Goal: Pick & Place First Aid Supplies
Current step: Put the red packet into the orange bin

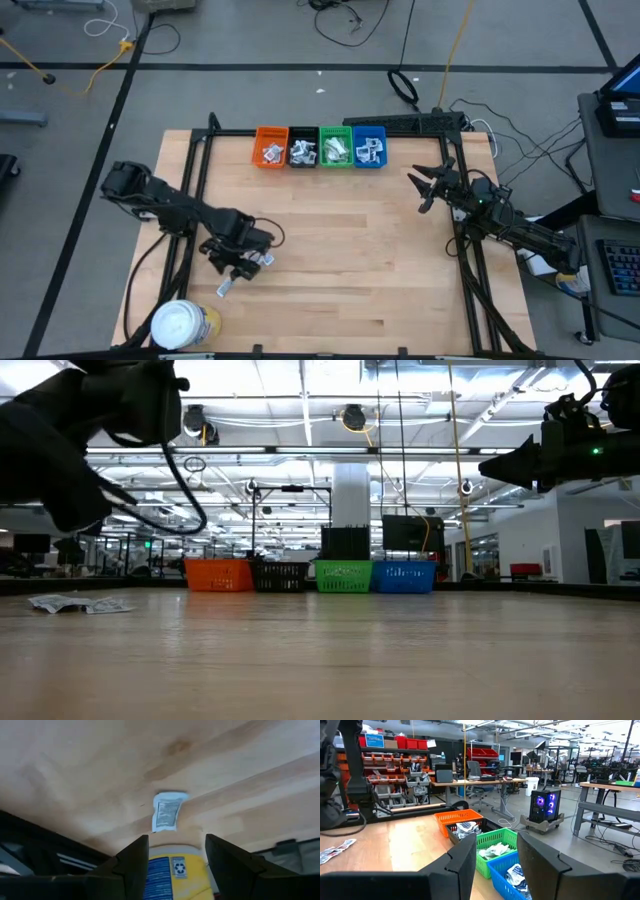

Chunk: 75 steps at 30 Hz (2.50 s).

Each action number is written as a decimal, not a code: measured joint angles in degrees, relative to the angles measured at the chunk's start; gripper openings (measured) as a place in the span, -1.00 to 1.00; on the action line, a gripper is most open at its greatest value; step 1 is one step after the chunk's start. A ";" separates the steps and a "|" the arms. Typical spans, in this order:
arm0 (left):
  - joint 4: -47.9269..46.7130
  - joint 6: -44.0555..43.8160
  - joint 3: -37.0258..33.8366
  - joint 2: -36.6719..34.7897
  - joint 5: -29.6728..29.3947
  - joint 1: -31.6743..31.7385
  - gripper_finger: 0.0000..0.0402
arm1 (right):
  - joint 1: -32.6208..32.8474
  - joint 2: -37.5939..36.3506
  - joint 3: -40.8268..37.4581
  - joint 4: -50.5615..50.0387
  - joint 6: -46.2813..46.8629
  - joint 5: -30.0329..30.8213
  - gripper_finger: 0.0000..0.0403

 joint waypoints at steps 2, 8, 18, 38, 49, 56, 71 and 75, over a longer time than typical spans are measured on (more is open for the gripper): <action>0.68 -0.06 0.00 1.55 1.37 -0.82 0.00 | -0.01 0.00 0.02 -0.01 -0.02 0.00 -0.31; 3.59 -0.67 0.00 4.91 2.24 -2.98 0.00 | 0.01 0.00 0.02 0.01 -0.02 0.00 -0.31; 7.87 -0.93 -0.05 12.61 0.92 -5.81 0.00 | 0.00 0.01 0.01 -0.01 -0.01 -0.02 -0.31; 9.26 4.48 -0.22 10.37 -6.68 -3.05 -0.96 | 0.00 0.02 0.02 -0.01 -0.01 -0.01 -0.31; 6.42 6.56 -0.24 3.18 -21.63 6.69 -0.98 | 0.01 0.02 0.00 -0.01 -0.01 0.00 -0.31; 6.41 11.64 -0.23 0.82 -24.37 15.71 -0.99 | 0.01 0.01 0.01 -0.01 -0.02 -0.01 -0.31; 0.81 26.70 8.03 -1.60 -26.02 37.51 -0.99 | 0.00 0.01 0.02 -0.01 -0.02 -0.01 -0.31; -2.03 31.35 11.48 -1.15 -26.95 43.69 -0.99 | -0.01 0.02 0.02 -0.01 -0.02 0.00 -0.31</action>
